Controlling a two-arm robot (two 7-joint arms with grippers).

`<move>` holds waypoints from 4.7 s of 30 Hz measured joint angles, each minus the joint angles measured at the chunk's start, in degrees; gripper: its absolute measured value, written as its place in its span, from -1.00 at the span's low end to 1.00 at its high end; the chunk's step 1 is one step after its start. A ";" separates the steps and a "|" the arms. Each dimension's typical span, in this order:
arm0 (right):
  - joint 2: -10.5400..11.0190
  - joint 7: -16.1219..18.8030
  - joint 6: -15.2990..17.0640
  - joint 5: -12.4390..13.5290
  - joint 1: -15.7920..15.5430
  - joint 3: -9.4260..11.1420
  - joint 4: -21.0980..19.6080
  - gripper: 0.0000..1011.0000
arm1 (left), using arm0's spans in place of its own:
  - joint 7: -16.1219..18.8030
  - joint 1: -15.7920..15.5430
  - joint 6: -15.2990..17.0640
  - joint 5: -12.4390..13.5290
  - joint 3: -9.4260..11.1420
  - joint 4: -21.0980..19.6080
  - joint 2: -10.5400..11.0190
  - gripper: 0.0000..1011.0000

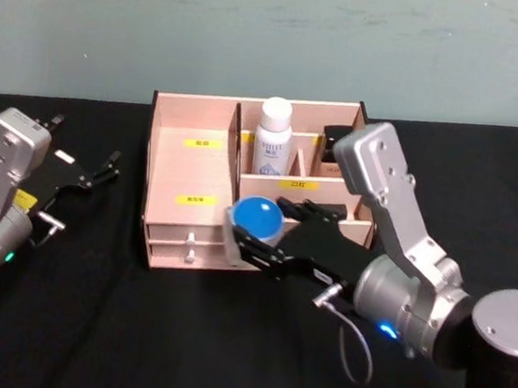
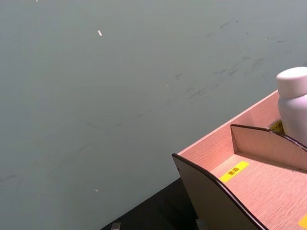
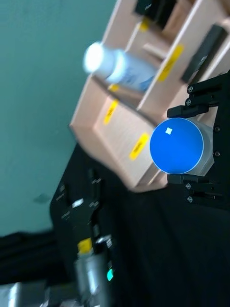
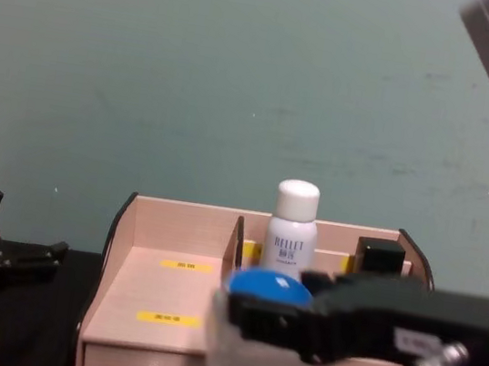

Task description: Pick up the facial cleanser and watermelon frost from the table and place them into the tiered storage box.

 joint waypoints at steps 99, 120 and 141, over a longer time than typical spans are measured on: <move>-7.43 -8.01 -22.65 -11.50 7.00 6.29 8.55 0.98 | 0.00 0.00 0.00 0.00 0.00 0.00 0.00 1.00; -6.02 -10.71 -24.77 -11.30 2.25 19.73 13.70 0.98 | 0.00 0.00 0.00 0.00 0.00 0.00 0.00 1.00; -6.49 -10.44 -24.74 -12.61 2.18 19.97 19.50 0.98 | 0.00 0.00 0.00 0.00 0.00 0.00 0.00 1.00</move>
